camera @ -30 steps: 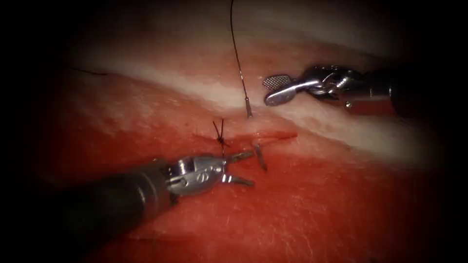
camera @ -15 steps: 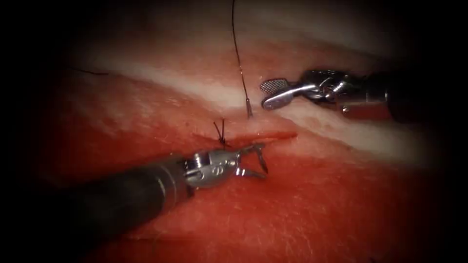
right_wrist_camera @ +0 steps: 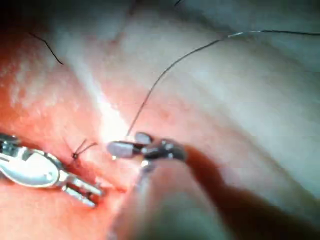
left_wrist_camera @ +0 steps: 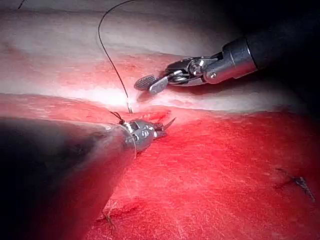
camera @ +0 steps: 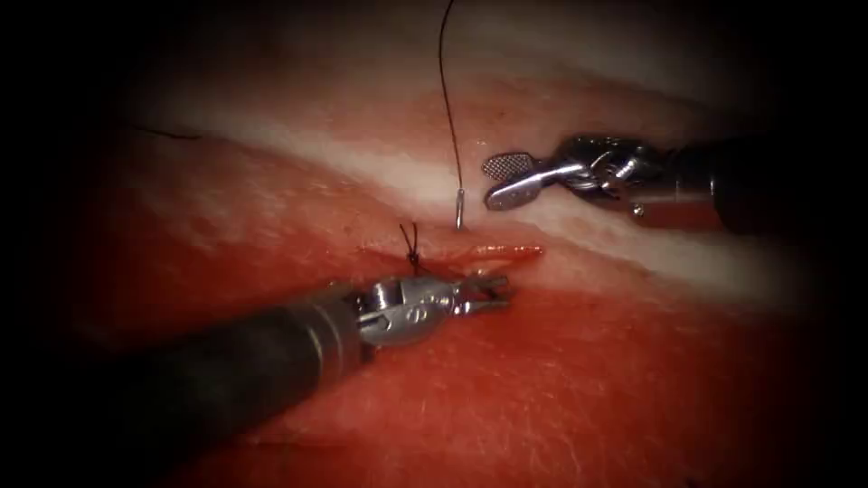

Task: Wound Closure

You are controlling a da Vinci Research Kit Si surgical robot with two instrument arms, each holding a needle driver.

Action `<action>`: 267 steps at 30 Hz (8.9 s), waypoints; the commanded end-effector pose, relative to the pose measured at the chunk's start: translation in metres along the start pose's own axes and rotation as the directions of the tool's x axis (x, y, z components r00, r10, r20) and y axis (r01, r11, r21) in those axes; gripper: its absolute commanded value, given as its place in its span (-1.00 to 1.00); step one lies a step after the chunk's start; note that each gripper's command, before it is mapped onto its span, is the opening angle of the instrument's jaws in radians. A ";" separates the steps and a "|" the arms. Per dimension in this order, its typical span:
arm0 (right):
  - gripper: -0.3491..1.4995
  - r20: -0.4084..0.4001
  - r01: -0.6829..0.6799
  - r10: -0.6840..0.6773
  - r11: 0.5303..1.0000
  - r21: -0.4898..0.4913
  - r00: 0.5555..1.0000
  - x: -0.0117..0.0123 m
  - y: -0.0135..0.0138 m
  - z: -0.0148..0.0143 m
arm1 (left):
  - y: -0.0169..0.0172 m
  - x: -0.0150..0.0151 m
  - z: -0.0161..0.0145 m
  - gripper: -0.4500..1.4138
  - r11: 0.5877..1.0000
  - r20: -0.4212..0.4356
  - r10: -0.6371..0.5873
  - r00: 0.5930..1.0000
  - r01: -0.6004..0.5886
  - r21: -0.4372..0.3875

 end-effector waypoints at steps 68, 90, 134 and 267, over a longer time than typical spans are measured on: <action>0.00 -0.126 -0.287 0.308 0.944 0.163 0.943 -0.0030 -0.0033 -0.0059 | -0.0050 0.0054 -0.0039 -1.00 0.957 -0.453 0.224 0.863 -0.283 -0.066; 0.02 -0.133 -0.425 0.470 0.865 0.265 0.873 -0.0020 -0.0055 -0.0004 | -0.0036 0.0061 -0.0032 -1.00 0.943 -0.452 0.273 0.849 -0.329 -0.050; -1.00 -0.179 -0.303 0.344 0.927 0.220 0.922 -0.0017 -0.0040 0.0011 | -0.0015 0.0093 -0.0073 0.21 0.967 -0.284 -0.122 0.951 0.049 -0.252; -1.00 -0.250 0.747 -0.745 0.656 -0.106 0.619 -0.0012 -0.0023 0.0023 | -0.0089 0.0026 -0.0055 -0.57 0.684 0.382 -0.338 0.860 0.503 -0.528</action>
